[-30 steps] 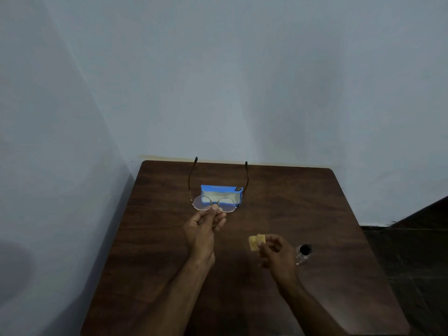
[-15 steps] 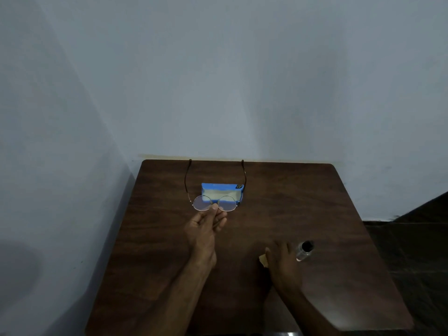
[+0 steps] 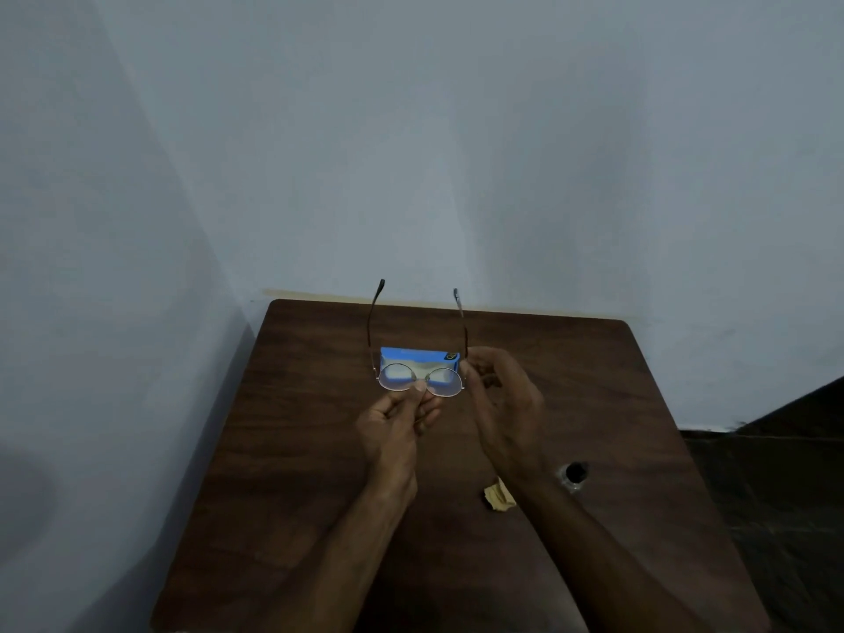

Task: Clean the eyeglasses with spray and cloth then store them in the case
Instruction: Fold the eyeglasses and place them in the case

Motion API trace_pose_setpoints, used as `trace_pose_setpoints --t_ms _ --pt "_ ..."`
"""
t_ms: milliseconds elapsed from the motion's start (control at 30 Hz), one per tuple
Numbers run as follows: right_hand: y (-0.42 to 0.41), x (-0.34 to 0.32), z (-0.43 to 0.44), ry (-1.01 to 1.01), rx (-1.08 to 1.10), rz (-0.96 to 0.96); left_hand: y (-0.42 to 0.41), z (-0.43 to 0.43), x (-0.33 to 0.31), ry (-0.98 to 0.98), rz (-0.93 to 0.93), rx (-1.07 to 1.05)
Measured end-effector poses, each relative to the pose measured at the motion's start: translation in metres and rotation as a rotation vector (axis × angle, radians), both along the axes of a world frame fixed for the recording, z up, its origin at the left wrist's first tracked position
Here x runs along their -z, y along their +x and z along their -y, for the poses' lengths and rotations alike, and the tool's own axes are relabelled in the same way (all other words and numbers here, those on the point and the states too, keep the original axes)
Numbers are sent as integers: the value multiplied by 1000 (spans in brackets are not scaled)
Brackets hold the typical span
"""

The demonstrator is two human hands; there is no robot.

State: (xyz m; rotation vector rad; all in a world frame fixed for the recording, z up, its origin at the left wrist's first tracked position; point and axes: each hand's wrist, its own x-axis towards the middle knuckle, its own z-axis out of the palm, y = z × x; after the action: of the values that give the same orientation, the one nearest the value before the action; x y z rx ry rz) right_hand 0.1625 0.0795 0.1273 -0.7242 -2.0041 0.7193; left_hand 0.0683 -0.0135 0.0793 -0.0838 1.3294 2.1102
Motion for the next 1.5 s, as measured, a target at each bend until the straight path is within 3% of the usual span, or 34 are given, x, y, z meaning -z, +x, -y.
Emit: trace_pose_setpoints --t_ms 200,433,600,800,1033,1200,1500 --pt "-15 1 -7 300 -170 291 -3 3 -2 -3 -37 -7" --pt "-14 -2 -12 437 -293 498 -6 4 -7 -19 -104 2" --pt "-17 -10 -13 471 -295 524 -9 4 -9 -45 -91 3" --pt "-45 -61 -17 589 -214 280 -9 0 -10 -33 -63 2" --pt "-91 -110 -37 790 -206 490 -3 -3 -16 -7 -64 5" --pt "-59 -93 -44 692 -204 426 -15 3 -24 24 -20 -53" --pt "-6 -2 -16 158 -149 347 -22 -1 -34 97 82 -100"
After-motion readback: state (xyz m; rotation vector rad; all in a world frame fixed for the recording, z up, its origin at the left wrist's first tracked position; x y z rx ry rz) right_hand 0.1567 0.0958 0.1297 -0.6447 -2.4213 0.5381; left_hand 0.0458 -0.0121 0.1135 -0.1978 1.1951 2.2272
